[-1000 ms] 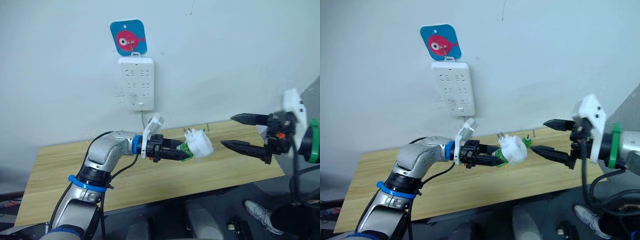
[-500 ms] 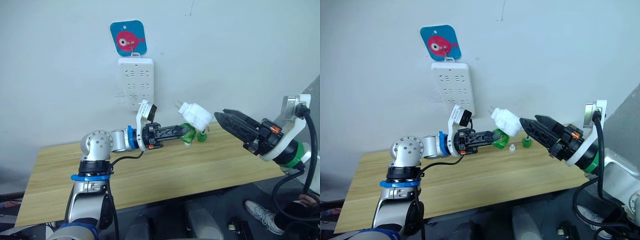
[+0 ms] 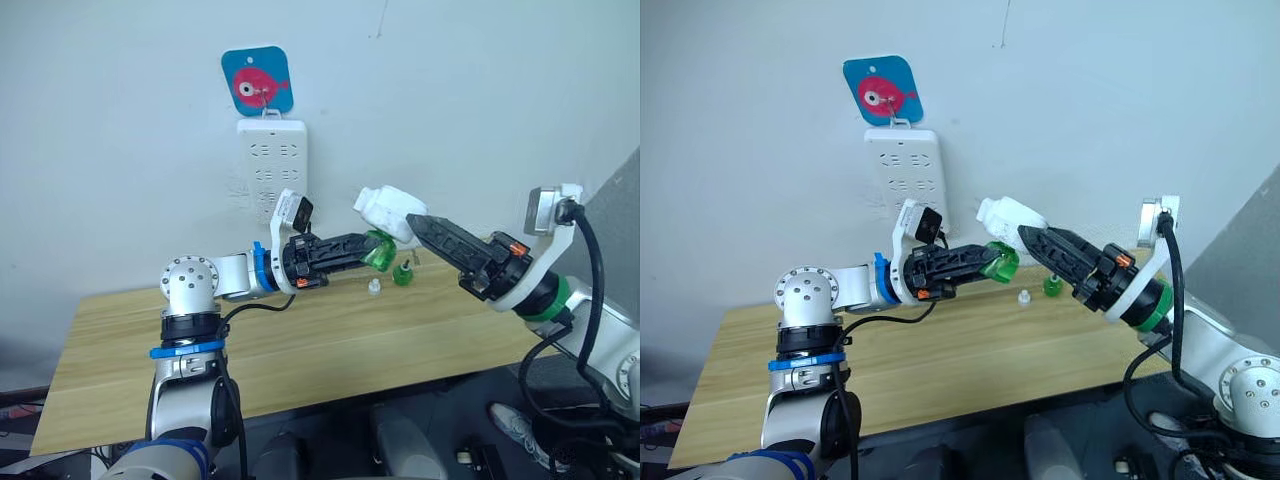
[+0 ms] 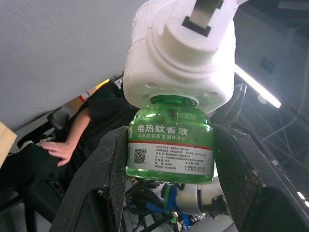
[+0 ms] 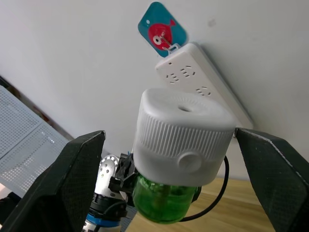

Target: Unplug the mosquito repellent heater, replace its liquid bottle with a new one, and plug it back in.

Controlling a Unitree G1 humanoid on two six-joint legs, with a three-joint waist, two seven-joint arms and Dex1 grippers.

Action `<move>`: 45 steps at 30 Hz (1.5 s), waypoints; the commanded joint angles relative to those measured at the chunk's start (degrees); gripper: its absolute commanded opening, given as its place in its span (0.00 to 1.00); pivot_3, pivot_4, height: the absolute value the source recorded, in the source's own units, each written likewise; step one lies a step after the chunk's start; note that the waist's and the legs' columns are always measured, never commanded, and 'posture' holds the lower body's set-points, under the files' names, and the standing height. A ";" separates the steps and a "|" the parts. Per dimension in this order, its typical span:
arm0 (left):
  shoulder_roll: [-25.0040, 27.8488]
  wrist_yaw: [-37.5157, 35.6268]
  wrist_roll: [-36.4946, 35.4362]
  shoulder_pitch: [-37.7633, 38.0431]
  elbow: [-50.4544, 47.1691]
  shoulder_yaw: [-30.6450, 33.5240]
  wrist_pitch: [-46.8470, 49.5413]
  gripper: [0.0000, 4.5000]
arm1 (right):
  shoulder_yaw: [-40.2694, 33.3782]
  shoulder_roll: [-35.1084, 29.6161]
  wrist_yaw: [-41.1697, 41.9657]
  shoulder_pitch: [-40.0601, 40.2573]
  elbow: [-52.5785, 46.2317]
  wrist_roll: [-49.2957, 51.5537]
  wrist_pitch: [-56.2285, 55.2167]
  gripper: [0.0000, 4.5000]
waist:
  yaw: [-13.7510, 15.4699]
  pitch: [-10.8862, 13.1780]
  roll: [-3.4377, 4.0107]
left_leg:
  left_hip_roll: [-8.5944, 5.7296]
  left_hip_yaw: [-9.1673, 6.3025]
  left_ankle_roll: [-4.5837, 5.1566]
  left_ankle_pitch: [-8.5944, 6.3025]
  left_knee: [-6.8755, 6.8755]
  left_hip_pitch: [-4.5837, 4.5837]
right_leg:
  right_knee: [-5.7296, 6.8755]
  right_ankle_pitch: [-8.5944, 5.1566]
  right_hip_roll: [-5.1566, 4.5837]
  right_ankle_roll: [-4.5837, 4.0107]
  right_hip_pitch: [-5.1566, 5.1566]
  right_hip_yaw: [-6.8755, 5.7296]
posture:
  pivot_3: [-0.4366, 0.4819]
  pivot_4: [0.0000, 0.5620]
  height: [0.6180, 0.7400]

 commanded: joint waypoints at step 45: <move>15.51 -5.57 30.05 9.01 -3.36 -12.11 -40.45 1.00 | -3.74 -8.27 1.50 1.51 -4.71 -8.20 -1.00 0.66 | 0.37 -0.66 0.12 | 0.01 0.05 0.02 -0.01 -0.05 0.01 | -0.06 -0.01 0.03 0.01 -0.02 0.11 | 0.21 0.21 1.00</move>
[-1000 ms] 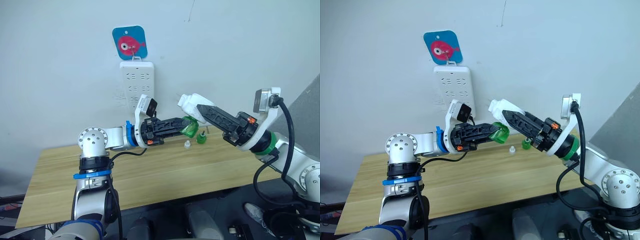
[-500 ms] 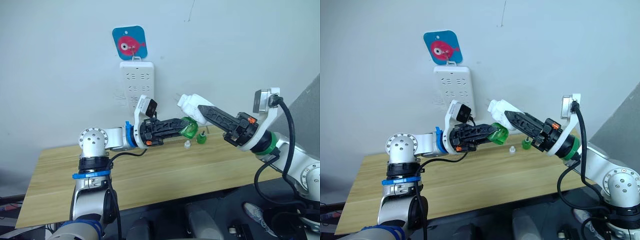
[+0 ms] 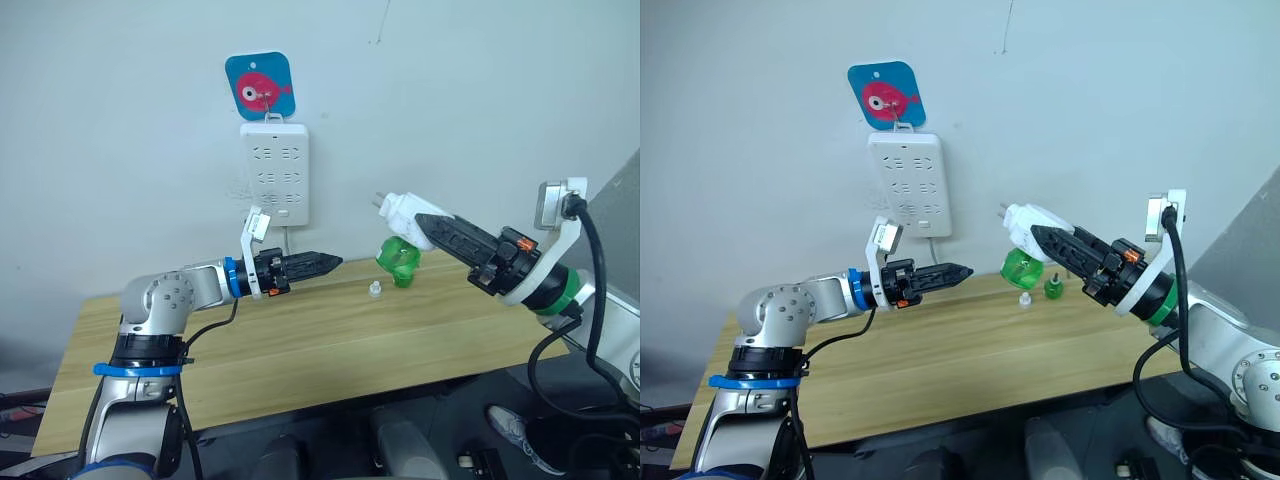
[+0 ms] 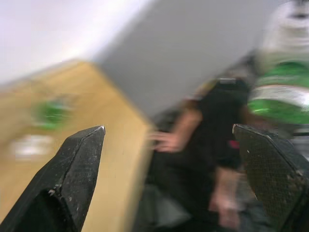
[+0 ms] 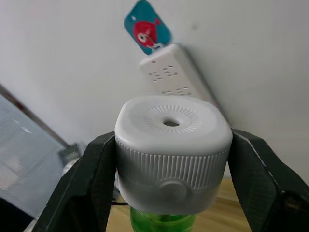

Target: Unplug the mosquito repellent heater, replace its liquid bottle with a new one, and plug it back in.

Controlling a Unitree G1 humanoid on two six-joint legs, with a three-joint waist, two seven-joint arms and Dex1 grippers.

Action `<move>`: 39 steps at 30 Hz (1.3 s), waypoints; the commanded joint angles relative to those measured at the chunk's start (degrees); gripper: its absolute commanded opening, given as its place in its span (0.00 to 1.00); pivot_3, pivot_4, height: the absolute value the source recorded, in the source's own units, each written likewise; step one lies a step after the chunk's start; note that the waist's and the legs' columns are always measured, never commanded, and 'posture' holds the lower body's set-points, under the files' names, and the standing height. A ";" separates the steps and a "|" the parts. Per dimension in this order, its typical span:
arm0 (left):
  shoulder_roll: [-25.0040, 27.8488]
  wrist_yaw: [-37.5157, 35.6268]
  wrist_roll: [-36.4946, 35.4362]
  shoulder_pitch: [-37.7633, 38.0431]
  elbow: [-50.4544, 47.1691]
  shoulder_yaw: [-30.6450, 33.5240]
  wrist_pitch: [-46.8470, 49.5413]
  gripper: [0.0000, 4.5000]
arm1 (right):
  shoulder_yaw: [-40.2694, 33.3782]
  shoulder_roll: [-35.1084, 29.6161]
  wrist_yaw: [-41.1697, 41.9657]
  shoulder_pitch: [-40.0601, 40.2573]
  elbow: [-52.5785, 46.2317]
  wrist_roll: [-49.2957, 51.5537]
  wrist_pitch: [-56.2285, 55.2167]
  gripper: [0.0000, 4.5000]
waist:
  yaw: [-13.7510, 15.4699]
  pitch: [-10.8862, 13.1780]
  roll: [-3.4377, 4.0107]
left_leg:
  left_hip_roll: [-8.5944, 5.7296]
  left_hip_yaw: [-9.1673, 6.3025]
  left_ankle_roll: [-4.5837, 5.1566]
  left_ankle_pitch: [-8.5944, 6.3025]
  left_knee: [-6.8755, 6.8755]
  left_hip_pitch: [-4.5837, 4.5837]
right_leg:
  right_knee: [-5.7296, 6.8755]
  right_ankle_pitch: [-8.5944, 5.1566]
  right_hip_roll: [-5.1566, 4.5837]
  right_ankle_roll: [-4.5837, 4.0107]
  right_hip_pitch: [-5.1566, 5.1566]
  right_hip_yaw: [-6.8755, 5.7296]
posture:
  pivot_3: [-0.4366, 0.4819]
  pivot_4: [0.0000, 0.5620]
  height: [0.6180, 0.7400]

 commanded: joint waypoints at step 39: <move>9.30 2.86 15.82 4.47 -5.26 8.93 -25.95 1.00 | 8.04 -4.55 10.90 1.44 -15.21 -31.40 0.77 0.66 | 1.53 0.08 -0.14 | 0.05 -0.01 0.01 0.00 -0.03 0.04 | -0.06 -0.05 0.05 0.09 0.02 -0.11 | 0.25 0.25 1.00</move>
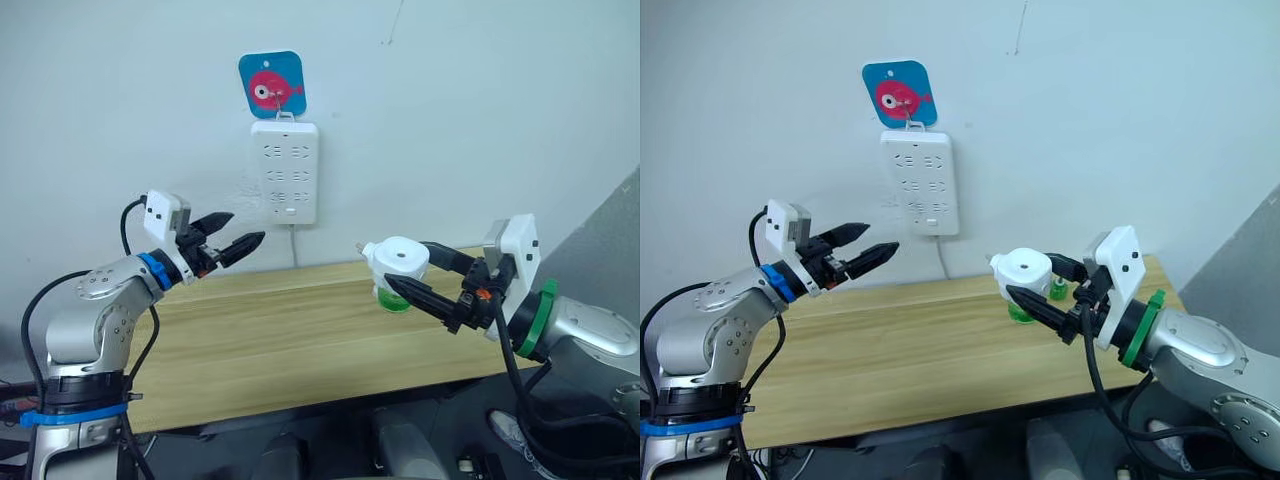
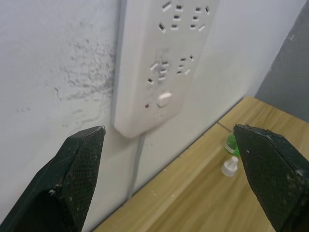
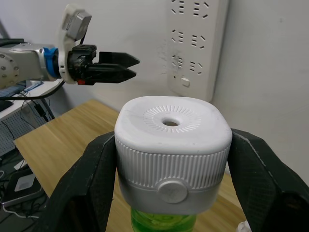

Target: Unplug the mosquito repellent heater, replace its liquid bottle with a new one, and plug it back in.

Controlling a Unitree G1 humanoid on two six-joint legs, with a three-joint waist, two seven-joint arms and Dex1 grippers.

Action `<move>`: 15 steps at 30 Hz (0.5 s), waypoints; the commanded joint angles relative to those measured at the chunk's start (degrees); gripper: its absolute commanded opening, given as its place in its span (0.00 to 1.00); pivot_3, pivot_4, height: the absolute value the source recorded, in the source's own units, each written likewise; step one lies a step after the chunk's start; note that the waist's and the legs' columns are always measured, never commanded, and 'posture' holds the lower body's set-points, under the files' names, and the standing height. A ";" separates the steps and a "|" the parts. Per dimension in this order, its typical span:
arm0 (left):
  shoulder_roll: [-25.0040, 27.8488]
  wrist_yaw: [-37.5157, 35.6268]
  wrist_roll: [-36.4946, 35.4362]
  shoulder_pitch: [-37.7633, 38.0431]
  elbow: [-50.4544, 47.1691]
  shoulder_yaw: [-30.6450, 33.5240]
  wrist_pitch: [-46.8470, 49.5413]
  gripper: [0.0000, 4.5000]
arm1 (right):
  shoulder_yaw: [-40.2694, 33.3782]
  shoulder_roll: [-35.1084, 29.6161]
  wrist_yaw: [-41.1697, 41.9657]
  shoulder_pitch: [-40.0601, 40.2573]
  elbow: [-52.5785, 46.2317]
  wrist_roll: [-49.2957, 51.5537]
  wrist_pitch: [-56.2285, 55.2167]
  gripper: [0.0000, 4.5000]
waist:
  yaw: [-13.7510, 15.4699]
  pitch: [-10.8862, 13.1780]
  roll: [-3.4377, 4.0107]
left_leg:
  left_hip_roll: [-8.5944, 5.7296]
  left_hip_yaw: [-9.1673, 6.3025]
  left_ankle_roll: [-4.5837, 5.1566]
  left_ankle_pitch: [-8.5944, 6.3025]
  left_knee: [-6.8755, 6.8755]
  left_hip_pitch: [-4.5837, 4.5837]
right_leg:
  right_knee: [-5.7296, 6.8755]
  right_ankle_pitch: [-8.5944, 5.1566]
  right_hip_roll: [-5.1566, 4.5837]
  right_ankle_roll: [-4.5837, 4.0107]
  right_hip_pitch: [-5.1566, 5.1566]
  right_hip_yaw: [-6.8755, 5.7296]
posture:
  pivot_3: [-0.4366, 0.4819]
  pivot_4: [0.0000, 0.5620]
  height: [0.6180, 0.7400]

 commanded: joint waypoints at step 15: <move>-1.86 -8.64 9.05 -18.04 22.58 -8.14 -12.96 1.00 | 2.05 2.00 0.18 -2.78 -3.46 -4.00 0.78 0.66 | -0.31 0.00 -0.01 | 0.01 0.03 0.01 -0.01 -0.01 -0.02 | -0.01 0.04 0.02 -0.07 -0.04 -0.01 | 0.21 0.24 1.00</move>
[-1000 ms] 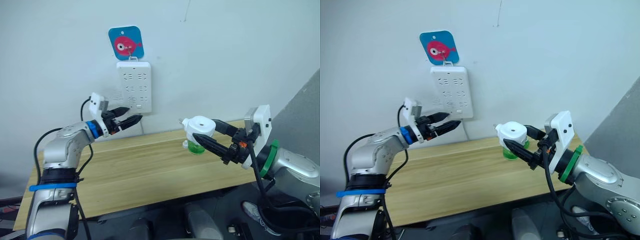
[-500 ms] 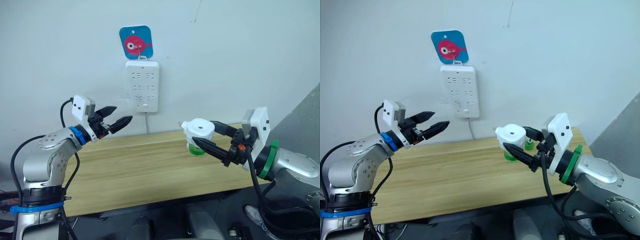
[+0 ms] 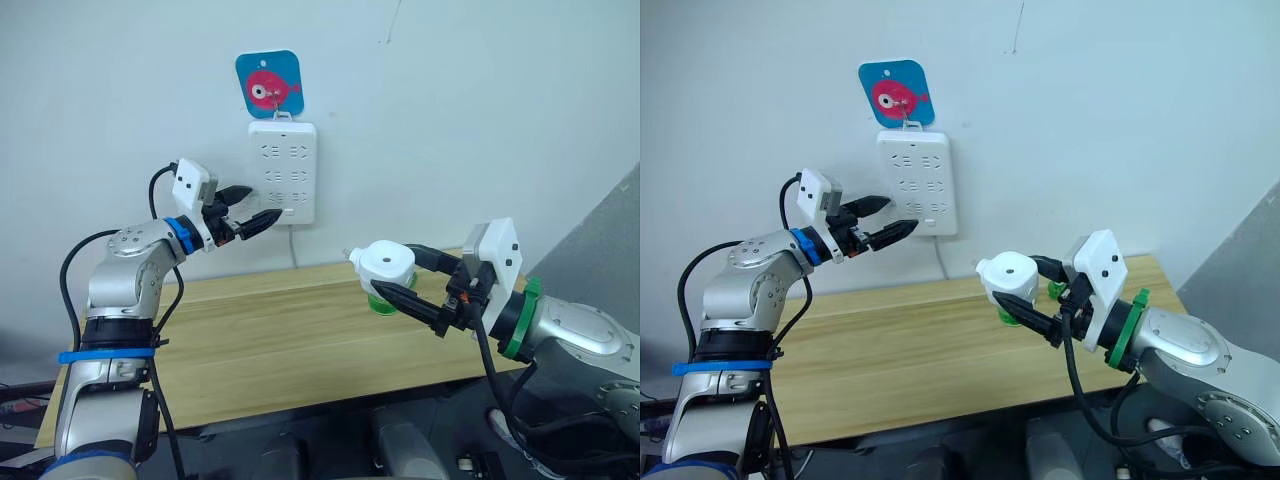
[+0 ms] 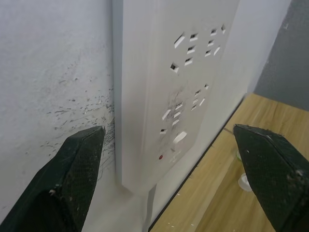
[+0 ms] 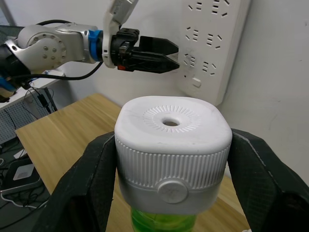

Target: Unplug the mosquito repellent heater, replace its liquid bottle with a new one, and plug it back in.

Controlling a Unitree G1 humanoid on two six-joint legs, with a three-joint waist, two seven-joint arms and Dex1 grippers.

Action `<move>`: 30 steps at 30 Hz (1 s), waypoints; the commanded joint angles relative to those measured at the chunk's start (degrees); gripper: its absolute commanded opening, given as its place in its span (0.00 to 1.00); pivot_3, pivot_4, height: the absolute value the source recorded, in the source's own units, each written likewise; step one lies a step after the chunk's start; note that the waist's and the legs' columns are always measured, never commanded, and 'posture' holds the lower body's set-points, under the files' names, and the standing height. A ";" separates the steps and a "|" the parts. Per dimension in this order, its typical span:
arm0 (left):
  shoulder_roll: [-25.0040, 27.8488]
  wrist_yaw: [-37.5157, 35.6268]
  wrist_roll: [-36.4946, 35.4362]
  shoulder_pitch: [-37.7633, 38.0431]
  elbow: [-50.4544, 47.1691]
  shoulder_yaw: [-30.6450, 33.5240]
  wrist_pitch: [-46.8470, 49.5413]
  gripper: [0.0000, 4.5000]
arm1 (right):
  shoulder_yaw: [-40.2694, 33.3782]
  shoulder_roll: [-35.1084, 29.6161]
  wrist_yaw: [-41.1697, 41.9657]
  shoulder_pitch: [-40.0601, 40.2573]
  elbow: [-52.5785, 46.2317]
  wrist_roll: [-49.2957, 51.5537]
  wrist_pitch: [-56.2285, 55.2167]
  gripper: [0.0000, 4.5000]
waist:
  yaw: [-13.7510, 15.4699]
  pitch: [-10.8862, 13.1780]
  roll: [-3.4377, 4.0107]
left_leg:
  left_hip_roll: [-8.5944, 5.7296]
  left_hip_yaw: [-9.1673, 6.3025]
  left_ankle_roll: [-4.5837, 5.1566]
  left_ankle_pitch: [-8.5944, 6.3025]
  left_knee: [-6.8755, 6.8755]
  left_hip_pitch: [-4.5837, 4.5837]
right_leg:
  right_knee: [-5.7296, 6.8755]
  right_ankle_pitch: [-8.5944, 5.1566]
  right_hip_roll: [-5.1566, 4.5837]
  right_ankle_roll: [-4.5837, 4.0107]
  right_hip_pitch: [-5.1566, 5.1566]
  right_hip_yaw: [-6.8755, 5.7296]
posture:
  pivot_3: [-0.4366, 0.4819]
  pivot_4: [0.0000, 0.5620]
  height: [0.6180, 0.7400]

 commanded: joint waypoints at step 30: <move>-1.81 -12.42 3.01 -12.44 10.13 -3.43 1.95 0.29 | 9.27 21.04 -16.39 -21.42 16.00 -14.95 7.84 0.66 | -0.45 0.01 -0.01 | 0.01 -0.10 0.00 0.00 0.01 -0.02 | 0.06 0.01 -0.03 -0.02 -0.03 0.01 | 0.20 0.26 1.00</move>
